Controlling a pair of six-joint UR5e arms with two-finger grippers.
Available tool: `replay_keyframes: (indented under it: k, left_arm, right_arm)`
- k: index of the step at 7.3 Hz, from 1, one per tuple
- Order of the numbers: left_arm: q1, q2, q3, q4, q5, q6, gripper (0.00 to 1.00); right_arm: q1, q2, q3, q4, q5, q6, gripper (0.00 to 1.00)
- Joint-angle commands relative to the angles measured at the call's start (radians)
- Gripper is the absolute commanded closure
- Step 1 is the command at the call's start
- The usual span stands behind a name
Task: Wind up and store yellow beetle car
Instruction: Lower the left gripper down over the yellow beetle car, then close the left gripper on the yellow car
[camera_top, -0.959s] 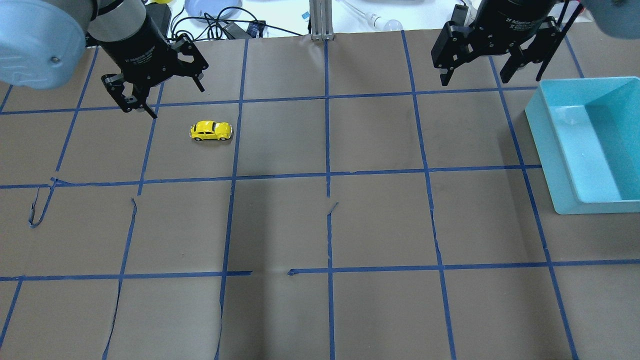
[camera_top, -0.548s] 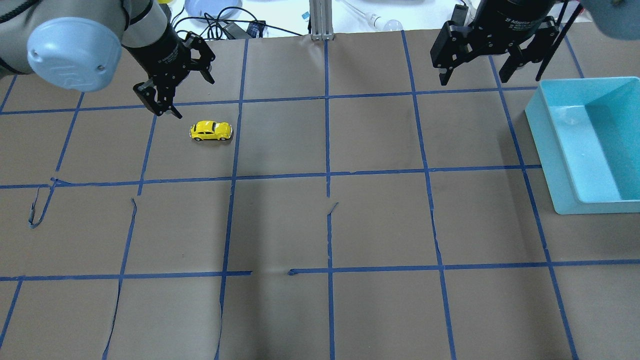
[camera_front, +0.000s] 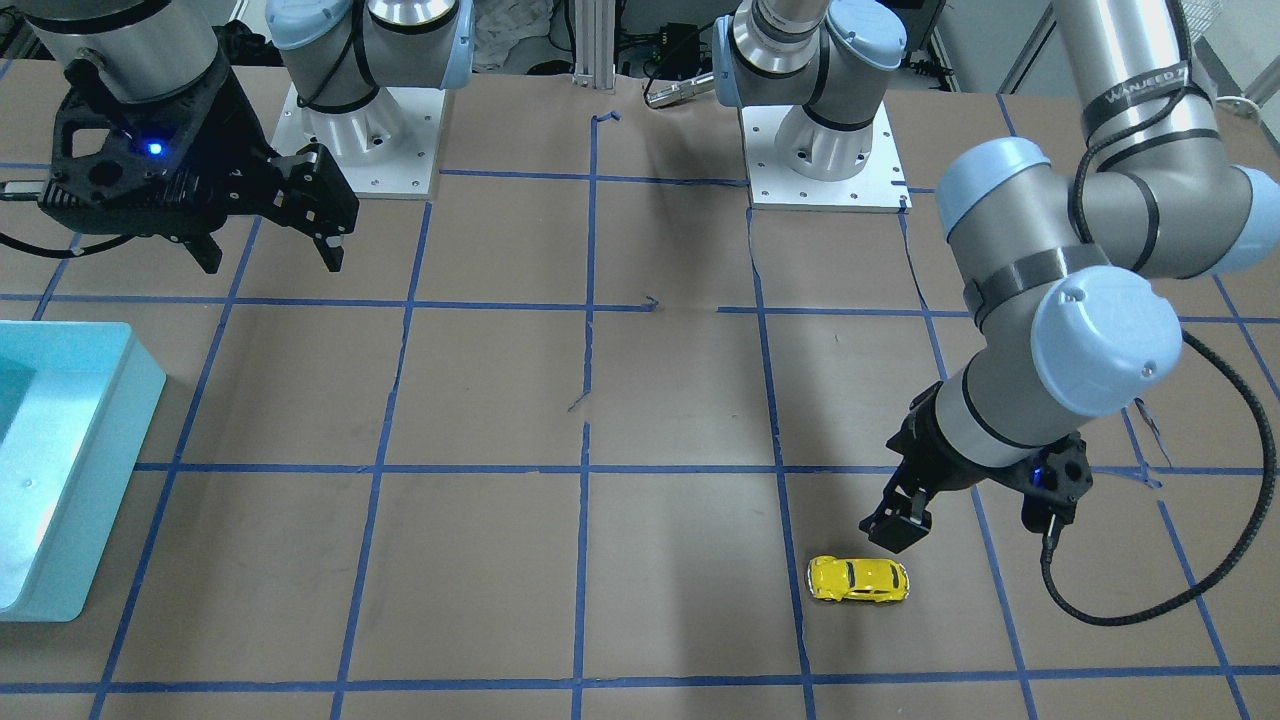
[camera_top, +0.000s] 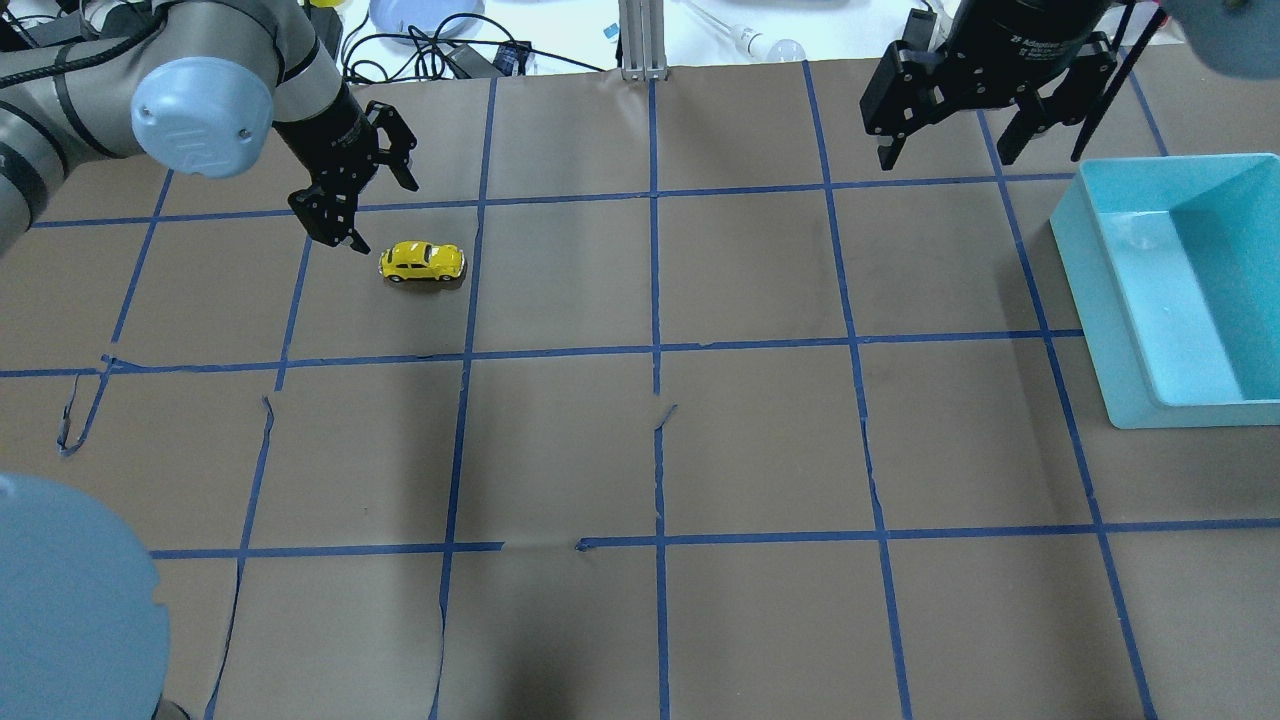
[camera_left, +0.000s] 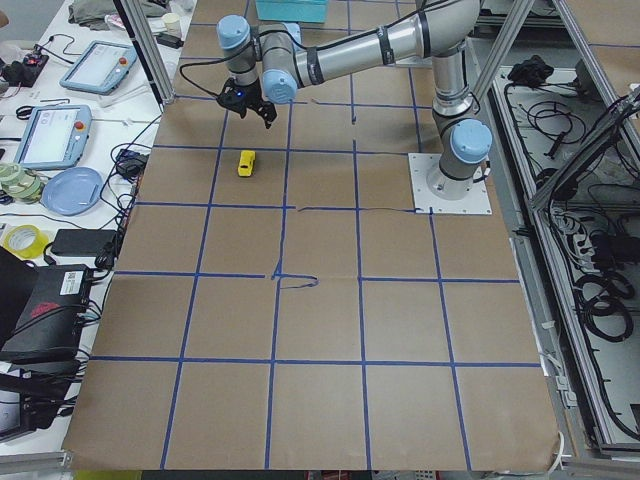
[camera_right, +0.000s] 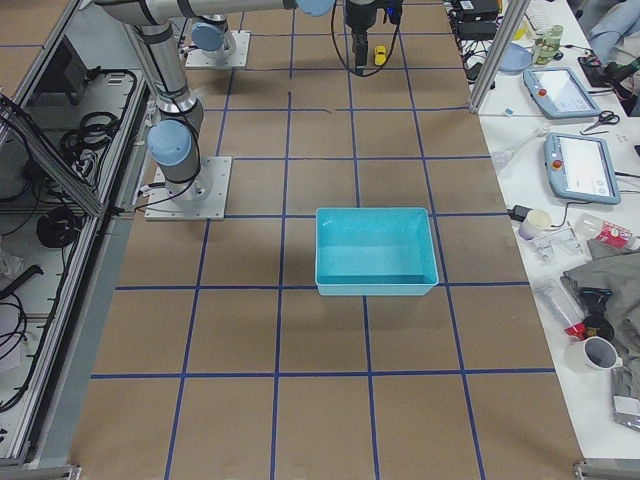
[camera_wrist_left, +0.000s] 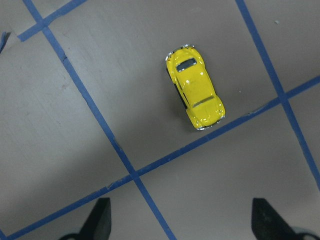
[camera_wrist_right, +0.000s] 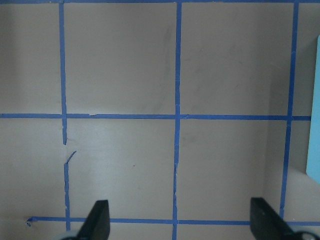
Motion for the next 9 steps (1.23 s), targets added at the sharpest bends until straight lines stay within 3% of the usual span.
replay_keyframes:
  k: [1, 5, 9]
  left_arm:
    - [0.015, -0.062, -0.01, 0.074, 0.0, -0.103, 0.0]
    - [0.015, -0.178, 0.003, 0.183, -0.037, -0.248, 0.0]
    - [0.015, -0.206, 0.005, 0.186, -0.037, -0.248, 0.0]
  right_arm:
    - [0.001, 0.0, 0.0, -0.002, 0.003, 0.0, 0.0]
    - [-0.001, 0.0, -0.002, 0.001, 0.001, 0.0, 0.0]
    - [-0.001, -0.002, -0.002, 0.004, 0.001, 0.0, 0.0]
